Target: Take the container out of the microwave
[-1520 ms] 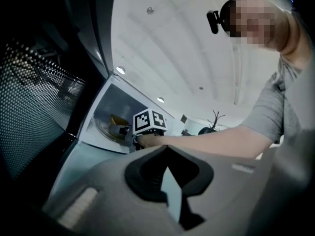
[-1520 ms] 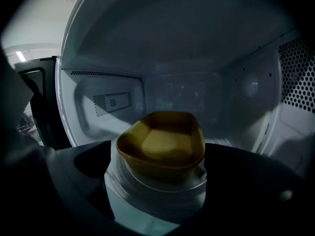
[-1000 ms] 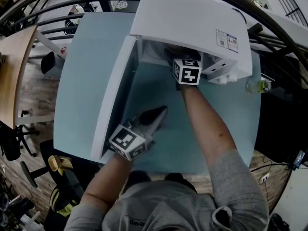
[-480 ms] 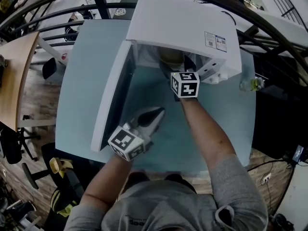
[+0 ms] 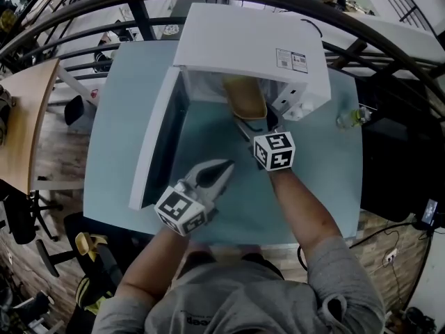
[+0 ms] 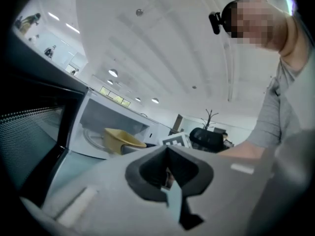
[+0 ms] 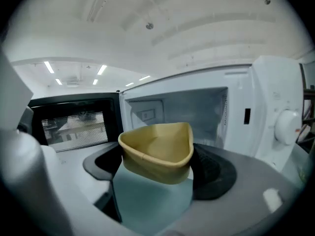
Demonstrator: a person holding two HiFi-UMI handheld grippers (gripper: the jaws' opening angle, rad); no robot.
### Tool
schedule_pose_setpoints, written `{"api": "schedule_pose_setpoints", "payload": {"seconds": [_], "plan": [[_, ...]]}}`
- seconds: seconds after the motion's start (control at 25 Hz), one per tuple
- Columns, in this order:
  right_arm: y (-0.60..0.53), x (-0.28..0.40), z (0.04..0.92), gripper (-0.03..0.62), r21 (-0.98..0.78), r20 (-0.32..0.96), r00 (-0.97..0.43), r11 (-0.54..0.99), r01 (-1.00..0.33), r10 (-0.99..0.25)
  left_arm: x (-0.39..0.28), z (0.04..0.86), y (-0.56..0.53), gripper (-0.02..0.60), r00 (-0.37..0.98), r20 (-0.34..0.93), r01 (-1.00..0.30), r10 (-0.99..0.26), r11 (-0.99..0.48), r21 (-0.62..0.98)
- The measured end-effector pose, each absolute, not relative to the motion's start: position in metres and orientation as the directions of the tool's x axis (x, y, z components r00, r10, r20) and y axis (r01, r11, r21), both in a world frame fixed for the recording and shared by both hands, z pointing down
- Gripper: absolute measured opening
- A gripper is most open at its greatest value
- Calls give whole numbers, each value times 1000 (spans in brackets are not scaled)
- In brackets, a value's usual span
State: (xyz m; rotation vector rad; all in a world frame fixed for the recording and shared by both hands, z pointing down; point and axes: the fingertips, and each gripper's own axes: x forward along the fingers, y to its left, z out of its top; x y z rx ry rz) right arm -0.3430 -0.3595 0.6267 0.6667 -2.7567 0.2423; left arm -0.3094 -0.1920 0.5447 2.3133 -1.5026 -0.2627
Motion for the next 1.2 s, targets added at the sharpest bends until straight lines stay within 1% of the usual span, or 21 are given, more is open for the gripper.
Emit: {"api": "schedule_pose_setpoints", "payload": {"seconds": [0.24, 0.4, 0.72, 0.96, 1.2], "plan": [[-309, -302, 602, 436, -89, 297, -891, 919, -383, -343, -294, 523, -184, 29, 427, 43, -842, -903, -380, 383], [-293, -272, 564, 436, -88, 254, -910, 929, -358, -327, -282, 503, -181, 29, 435, 37, -845, -900, -394, 361], [-296, -226, 438, 436, -58, 101, -926, 927, -371, -364, -245, 415, -191, 29, 483, -44, -829, -875, -473, 299], [-302, -199, 359, 436, -14, 28, -921, 921, -390, -389, -223, 348, -198, 29, 507, -98, -824, -857, -515, 236], [-307, -180, 290, 436, 30, -38, -917, 917, -399, -398, -214, 275, -199, 29, 512, -160, -829, -844, -534, 164]]}}
